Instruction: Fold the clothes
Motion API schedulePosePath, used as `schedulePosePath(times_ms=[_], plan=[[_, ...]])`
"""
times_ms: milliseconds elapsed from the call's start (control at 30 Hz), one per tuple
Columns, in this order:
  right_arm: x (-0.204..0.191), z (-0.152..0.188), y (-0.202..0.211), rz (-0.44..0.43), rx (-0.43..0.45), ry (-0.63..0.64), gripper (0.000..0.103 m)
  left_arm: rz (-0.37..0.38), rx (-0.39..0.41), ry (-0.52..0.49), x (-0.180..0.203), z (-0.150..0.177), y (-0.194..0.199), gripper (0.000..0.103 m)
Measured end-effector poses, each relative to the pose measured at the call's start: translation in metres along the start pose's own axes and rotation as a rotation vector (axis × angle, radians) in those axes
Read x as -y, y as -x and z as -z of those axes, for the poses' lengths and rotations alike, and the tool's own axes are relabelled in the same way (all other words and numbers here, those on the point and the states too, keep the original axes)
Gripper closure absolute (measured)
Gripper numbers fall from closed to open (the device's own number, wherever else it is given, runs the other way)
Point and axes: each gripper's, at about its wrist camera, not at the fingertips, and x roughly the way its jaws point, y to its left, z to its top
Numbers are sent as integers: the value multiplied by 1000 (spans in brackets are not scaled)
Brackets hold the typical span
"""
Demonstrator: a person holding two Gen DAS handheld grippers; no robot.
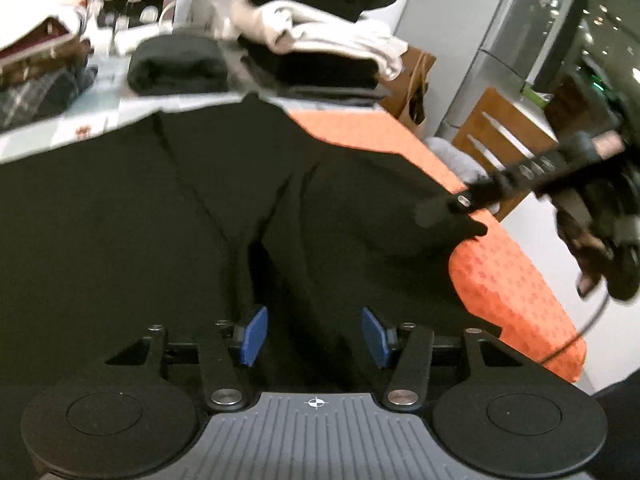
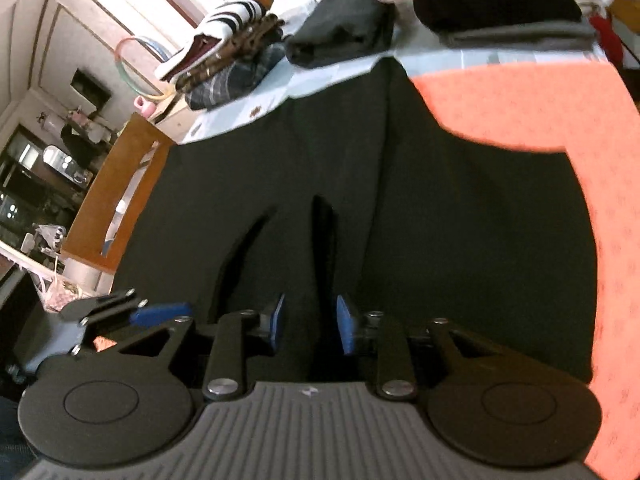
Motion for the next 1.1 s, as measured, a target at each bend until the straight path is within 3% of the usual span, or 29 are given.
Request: schedulePosePath(times_ms=[167,400,467,500,533,567,833,1100], plan=[[0,23,-11,-2,-26,-13,64,52,-24,18,-6,0,-2,51],[1,40,-33,-26,-91,-63,64,137,-53,36,-6,2,-8,66],[0,44,-32,-43,-98,-78,67,153,-66,48,-6,3,-11,72],[0,46,-30,-54,-96,-81,80,161,-73,54,-7,4,-13,82],[-2,47,-27,-64,-89,-80,96,178,-51,68,-9,-2,-8,94],[-3,48,-23,-72,-81,-77,100,195,-28,84,-11,-8,-4,96],[-26,10,40,-245,103,-113,100,333,156,204,-31,-56,31,97],[-34,-71,83,-378,281,-175,100,443,340,344,-58,-115,60,97]])
